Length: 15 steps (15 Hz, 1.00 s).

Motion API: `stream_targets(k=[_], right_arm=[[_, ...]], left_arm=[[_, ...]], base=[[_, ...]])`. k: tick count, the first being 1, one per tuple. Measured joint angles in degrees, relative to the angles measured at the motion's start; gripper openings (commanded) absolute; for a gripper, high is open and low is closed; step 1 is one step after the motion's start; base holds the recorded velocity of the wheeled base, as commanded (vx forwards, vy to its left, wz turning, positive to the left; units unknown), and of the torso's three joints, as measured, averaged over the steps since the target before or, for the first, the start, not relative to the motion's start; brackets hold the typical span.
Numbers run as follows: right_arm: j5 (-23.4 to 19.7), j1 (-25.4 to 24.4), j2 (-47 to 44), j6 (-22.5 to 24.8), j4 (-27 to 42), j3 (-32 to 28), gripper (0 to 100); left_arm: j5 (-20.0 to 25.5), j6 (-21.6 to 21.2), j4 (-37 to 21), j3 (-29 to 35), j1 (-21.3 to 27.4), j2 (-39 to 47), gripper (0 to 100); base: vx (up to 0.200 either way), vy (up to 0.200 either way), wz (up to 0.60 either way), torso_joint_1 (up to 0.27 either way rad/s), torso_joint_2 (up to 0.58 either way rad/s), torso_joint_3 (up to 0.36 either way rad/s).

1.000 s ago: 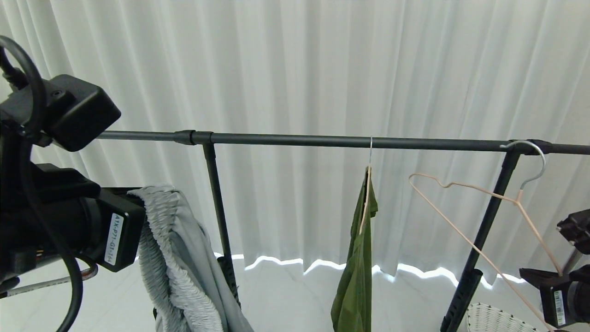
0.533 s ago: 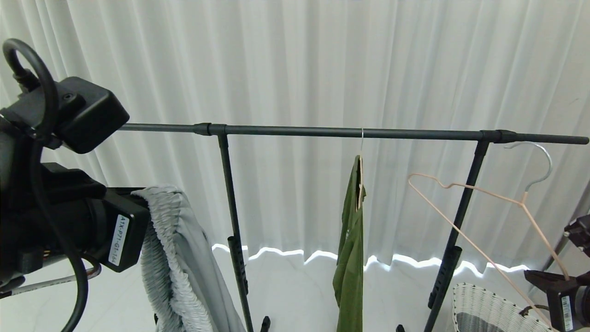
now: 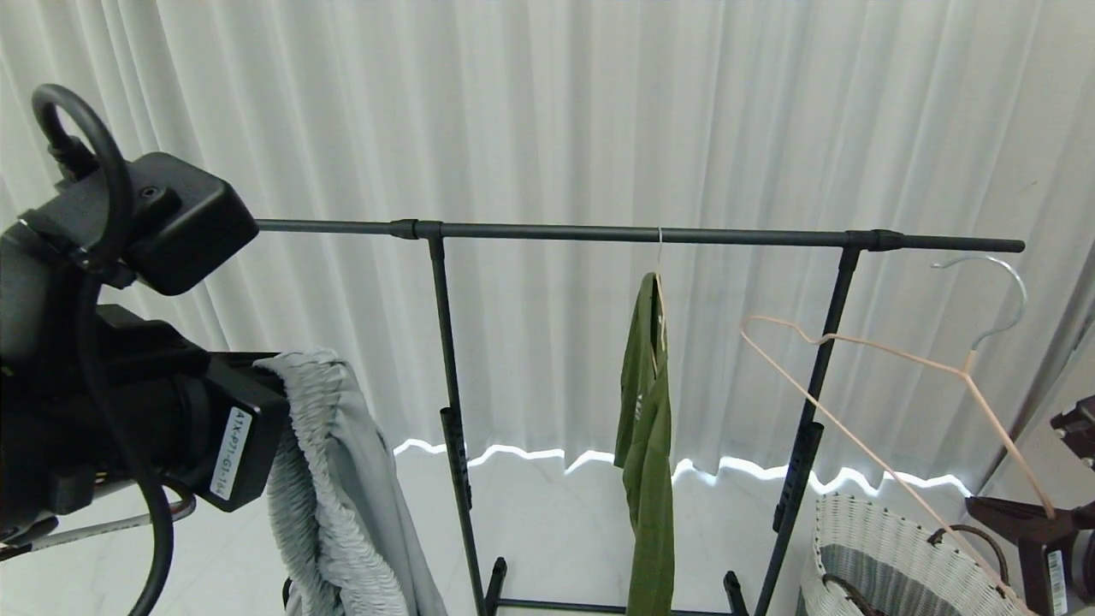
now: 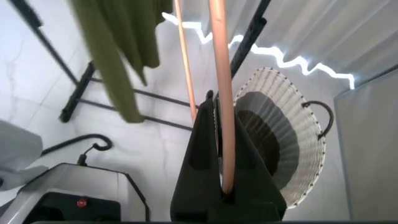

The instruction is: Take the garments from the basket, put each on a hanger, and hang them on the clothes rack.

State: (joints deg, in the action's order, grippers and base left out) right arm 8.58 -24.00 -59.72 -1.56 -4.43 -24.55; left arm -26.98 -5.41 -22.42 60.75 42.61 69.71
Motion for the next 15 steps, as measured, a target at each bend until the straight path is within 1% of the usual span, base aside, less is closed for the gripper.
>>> stream_targets(k=[2, 4, 6, 8, 9, 10, 11, 12, 13, 14, 15], right_arm=[[-2.9, -1.16, 0.72, 1.29, 0.16, -0.77, 0], [-4.24, -2.93, 1.01, 1.56, 0.16, -1.73, 0], [-5.77, -7.3, 1.04, 1.45, 0.2, -2.68, 0], [-6.53, -13.48, 1.04, 0.74, 0.24, -3.01, 0], [-6.64, -17.88, 1.04, -0.57, 0.24, -3.08, 0], [-6.7, -22.22, 1.04, -2.24, 0.24, -3.08, 0], [-6.73, -27.51, 1.05, -4.71, 0.24, -3.08, 0], [-6.7, -32.41, 1.1, -7.77, 0.24, -2.97, 0], [-6.62, -35.65, 1.12, -10.51, 0.16, -2.51, 0], [-6.58, -37.82, 1.38, -11.54, 0.16, -1.83, 0], [-6.56, -38.78, 1.84, -11.85, 0.2, -1.51, 0]], left_arm=[[0.05, -1.67, 0.0, 0.0, 0.13, 0.33, 0], [0.13, -2.39, 0.04, 0.33, 0.2, 1.24, 0], [0.02, -2.27, 0.01, 1.46, 0.2, 3.36, 0], [-0.22, -0.27, 0.01, 3.32, 0.09, 6.7, 0], [-0.55, 1.74, 0.17, 4.85, 0.09, 8.92, 0], [-1.29, 3.64, 0.2, 6.25, 0.09, 10.95, 0], [-2.96, 5.79, 0.26, 7.85, 0.09, 13.36, 0], [-5.67, 7.66, 0.26, 9.31, 0.09, 15.74, 0], [-8.06, 8.96, 0.26, 10.62, 0.0, 17.77, 0], [-9.4, 9.65, 0.28, 12.48, -0.38, 19.79, 0], [-9.91, 9.92, 0.33, 13.95, -0.91, 21.31, 0]], base=[[0.0, 0.0, 0.0, 0.0, 0.0, 0.0], [0.0, 0.0, 0.0, 0.0, 0.0, 0.0], [0.0, 0.0, 0.0, 0.0, 0.0, 0.0], [0.0, 0.0, 0.0, 0.0, 0.0, 0.0], [0.0, 0.0, 0.0, 0.0, 0.0, 0.0], [0.0, 0.0, 0.0, 0.0, 0.0, 0.0], [0.0, 0.0, 0.0, 0.0, 0.0, 0.0], [0.0, 0.0, 0.0, 0.0, 0.0, 0.0], [0.0, 0.0, 0.0, 0.0, 0.0, 0.0], [0.0, 0.0, 0.0, 0.0, 0.0, 0.0], [0.0, 0.0, 0.0, 0.0, 0.0, 0.0]])
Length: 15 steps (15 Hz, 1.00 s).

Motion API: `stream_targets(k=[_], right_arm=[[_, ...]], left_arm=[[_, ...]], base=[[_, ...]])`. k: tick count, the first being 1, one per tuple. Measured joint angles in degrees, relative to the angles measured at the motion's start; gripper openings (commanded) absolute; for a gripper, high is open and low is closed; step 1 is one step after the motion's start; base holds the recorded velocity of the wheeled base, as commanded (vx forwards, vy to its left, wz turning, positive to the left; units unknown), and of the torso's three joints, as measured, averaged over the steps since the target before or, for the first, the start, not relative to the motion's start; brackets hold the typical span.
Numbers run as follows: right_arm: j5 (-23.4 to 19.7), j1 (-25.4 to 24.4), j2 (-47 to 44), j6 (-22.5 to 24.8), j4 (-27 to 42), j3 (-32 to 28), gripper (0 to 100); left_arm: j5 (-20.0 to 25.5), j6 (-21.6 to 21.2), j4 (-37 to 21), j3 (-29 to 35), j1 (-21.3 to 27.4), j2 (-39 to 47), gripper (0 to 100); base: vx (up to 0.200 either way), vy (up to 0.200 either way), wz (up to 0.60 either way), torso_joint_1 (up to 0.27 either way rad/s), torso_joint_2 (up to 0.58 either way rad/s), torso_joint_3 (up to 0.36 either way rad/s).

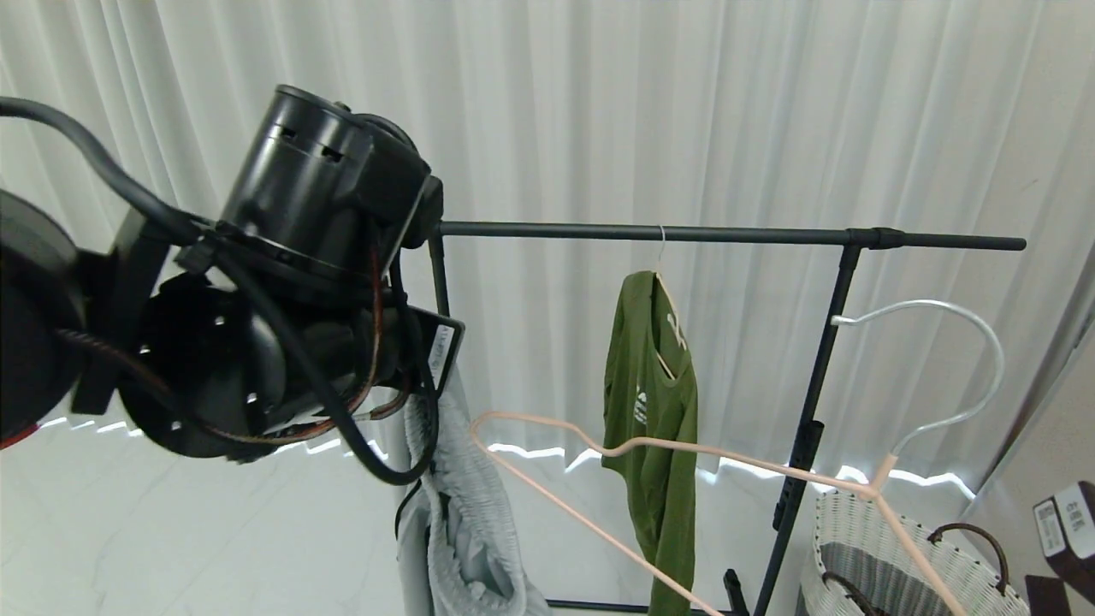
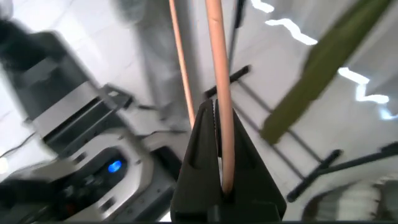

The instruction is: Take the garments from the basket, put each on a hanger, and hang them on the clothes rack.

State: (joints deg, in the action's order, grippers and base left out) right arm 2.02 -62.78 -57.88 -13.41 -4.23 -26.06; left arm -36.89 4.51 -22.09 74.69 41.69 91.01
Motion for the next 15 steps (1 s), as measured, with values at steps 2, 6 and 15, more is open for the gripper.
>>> stream_targets(k=[2, 6, 15], right_arm=[[-0.02, -0.72, 0.63, -0.76, 0.0, 0.29, 0], [0.11, -0.45, -0.38, -3.88, -0.45, 0.33, 0], [1.85, 3.13, -13.64, -11.65, -9.36, -3.69, 0]], left_arm=[[-0.11, 0.27, -0.02, 2.38, -0.57, 2.32, 0], [-0.17, 3.5, -0.1, 5.0, 0.21, 4.83, 0], [-4.79, 10.02, 0.04, 9.81, 2.32, 9.47, 0]], base=[[0.0, 0.0, 0.0, 0.0, 0.0, 0.0], [0.0, 0.0, 0.0, 0.0, 0.0, 0.0], [0.0, 0.0, 0.0, 0.0, 0.0, 0.0]])
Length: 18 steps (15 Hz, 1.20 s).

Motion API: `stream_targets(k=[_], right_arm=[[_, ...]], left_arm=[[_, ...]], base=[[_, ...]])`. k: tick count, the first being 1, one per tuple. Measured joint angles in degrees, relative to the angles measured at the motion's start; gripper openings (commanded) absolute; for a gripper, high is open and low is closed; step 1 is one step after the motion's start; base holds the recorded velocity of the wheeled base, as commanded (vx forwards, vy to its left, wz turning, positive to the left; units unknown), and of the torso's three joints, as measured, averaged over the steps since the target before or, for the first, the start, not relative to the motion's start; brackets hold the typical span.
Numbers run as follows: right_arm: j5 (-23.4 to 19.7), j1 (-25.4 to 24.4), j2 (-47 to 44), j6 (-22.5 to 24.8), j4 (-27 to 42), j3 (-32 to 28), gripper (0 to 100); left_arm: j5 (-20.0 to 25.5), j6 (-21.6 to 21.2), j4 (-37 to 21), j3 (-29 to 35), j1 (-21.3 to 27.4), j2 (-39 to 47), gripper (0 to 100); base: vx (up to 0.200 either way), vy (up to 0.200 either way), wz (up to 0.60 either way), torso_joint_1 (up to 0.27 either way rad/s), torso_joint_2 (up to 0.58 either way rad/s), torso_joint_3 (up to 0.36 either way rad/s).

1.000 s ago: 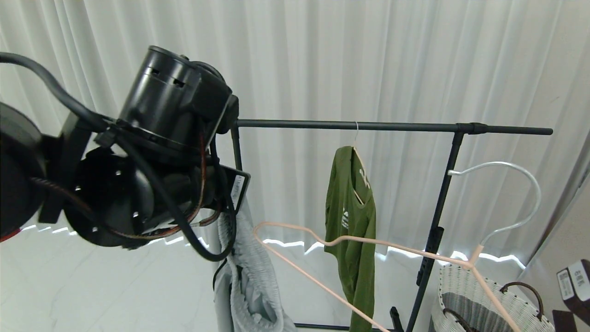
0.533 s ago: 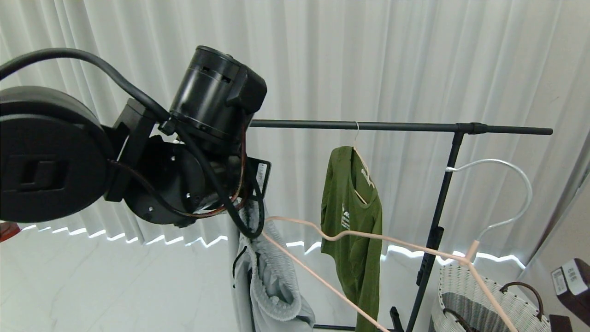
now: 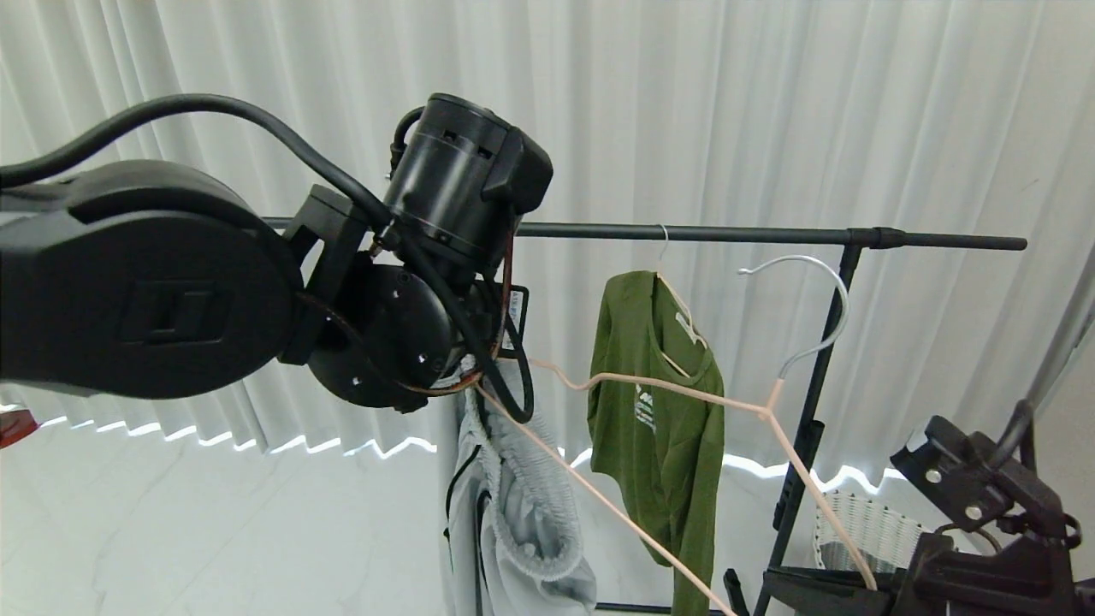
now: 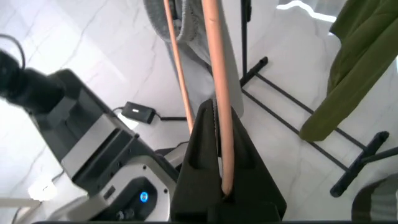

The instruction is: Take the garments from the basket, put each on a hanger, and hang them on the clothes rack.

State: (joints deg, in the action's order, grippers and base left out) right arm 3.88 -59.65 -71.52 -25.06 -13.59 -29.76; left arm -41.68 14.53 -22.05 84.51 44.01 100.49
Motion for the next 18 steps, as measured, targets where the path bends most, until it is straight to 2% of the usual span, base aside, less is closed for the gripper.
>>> stream_targets(k=[5, 9, 18], right_arm=[[1.89, 2.66, -5.99, -1.89, -0.9, -4.72, 0], [5.89, 3.25, -10.42, -4.82, -4.33, -6.13, 0], [6.0, 0.69, -17.55, -4.92, -6.46, -10.29, 0]], left_arm=[[-2.88, 2.65, 0.0, 1.82, 0.22, 1.41, 0], [-5.73, 3.08, 0.0, 5.38, 0.2, 2.79, 0], [-6.92, 4.79, -0.02, 7.41, 5.74, 3.64, 0]], base=[[0.0, 0.0, 0.0, 0.0, 0.0, 0.0], [0.0, 0.0, 0.0, 0.0, 0.0, 0.0], [0.0, 0.0, 0.0, 0.0, 0.0, 0.0]])
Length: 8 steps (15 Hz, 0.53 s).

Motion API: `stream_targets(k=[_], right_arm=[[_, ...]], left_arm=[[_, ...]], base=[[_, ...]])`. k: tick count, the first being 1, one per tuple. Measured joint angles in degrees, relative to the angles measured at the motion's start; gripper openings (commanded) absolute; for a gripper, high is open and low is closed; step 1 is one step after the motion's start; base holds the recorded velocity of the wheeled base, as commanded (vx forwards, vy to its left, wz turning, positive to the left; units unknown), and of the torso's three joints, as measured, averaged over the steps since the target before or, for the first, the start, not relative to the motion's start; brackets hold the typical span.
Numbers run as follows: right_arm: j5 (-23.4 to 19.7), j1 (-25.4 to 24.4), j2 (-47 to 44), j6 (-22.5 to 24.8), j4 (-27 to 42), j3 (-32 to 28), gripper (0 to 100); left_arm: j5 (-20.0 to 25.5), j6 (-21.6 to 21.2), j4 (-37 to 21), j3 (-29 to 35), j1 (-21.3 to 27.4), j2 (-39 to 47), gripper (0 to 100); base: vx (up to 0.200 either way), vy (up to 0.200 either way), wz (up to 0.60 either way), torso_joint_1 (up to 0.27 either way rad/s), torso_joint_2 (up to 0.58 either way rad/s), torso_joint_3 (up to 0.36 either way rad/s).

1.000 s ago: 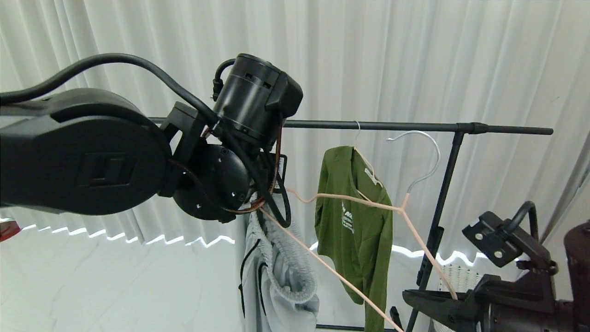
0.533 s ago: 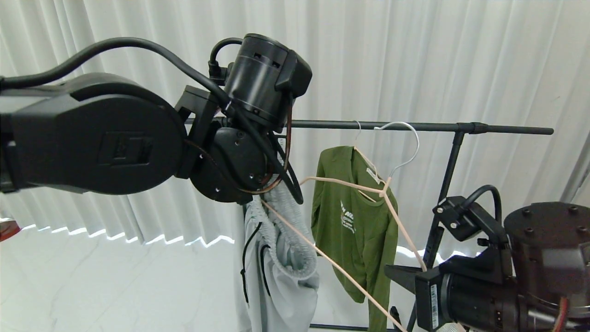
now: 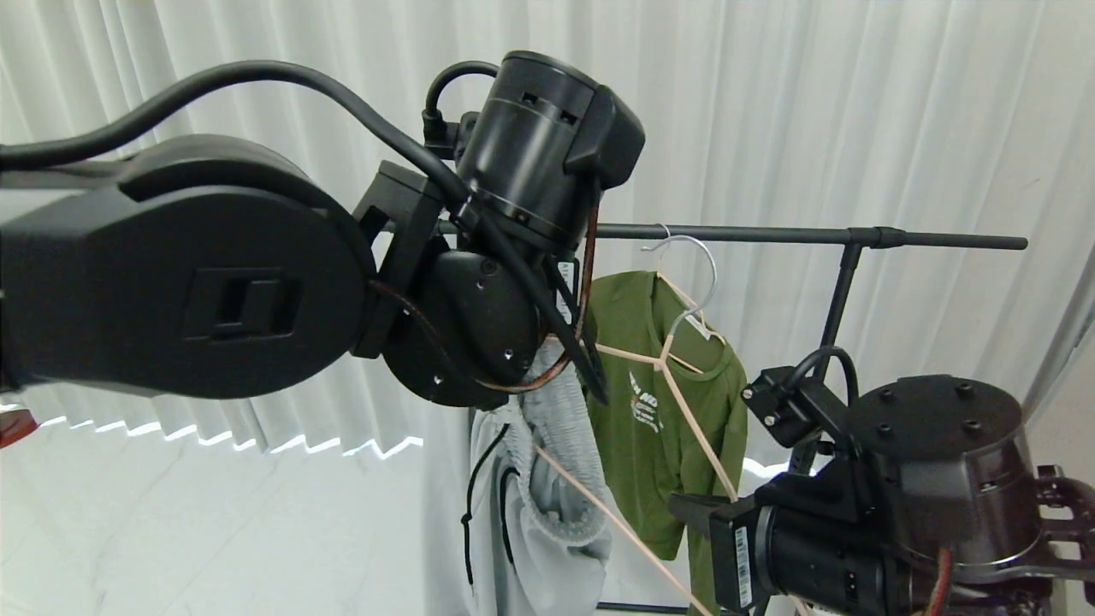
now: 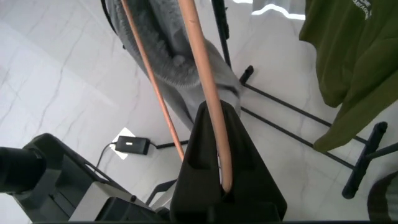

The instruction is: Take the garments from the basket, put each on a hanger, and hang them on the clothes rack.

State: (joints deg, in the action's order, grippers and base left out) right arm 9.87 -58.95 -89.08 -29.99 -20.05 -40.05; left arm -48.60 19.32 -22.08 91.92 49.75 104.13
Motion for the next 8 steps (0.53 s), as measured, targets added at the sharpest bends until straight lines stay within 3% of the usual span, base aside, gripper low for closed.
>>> stream_targets(k=[5, 8], right_arm=[[-0.46, -0.55, -3.15, 0.13, -2.44, -0.77, 0], [-0.41, -0.85, -3.86, 0.13, -2.69, -1.24, 0]], left_arm=[[0.77, -0.02, 0.0, -0.16, 5.29, -1.62, 0], [3.63, 1.56, 0.0, 0.0, 7.94, -1.95, 0]], base=[[0.0, 0.0, 0.0, 0.0, 0.0, 0.0], [0.0, 0.0, 0.0, 0.0, 0.0, 0.0]])
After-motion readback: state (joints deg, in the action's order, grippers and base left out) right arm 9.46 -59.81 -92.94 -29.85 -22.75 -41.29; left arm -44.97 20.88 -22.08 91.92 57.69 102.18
